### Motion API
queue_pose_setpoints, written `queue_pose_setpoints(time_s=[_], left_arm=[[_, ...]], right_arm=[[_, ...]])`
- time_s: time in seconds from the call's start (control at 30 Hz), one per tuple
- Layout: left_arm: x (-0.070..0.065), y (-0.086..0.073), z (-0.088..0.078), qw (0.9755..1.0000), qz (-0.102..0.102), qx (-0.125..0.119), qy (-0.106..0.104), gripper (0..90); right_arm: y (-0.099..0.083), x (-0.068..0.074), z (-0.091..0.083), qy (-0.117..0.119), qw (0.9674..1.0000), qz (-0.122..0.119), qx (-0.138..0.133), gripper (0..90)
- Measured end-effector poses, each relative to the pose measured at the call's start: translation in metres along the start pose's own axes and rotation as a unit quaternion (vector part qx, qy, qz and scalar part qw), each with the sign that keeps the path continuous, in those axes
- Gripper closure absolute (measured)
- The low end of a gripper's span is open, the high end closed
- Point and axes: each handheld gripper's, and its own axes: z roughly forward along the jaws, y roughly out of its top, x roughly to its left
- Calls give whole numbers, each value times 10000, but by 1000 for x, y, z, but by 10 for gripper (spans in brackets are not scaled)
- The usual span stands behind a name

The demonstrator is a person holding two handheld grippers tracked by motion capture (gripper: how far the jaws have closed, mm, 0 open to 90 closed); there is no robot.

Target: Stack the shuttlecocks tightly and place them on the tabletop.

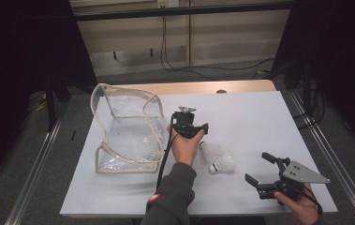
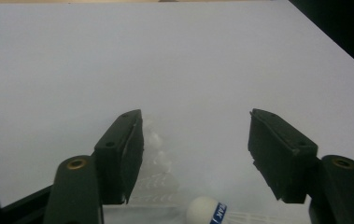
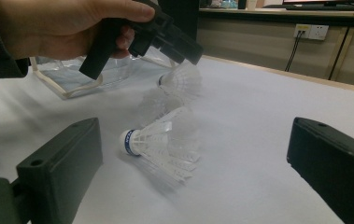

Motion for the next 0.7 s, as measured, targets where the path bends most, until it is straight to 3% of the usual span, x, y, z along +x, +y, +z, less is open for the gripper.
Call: queue_pose_setpoints(time_s=[0.3, 0.7], left_arm=[[-6, -4, -5, 9996, 149, 143, -173, 245], [-20, -5, -11, 9990, 303, 116, -318, 156]], right_arm=[[0, 0, 0, -3, 10000, 8, 5, 26], [0, 0, 0, -6, 10000, 9, 27, 26]])
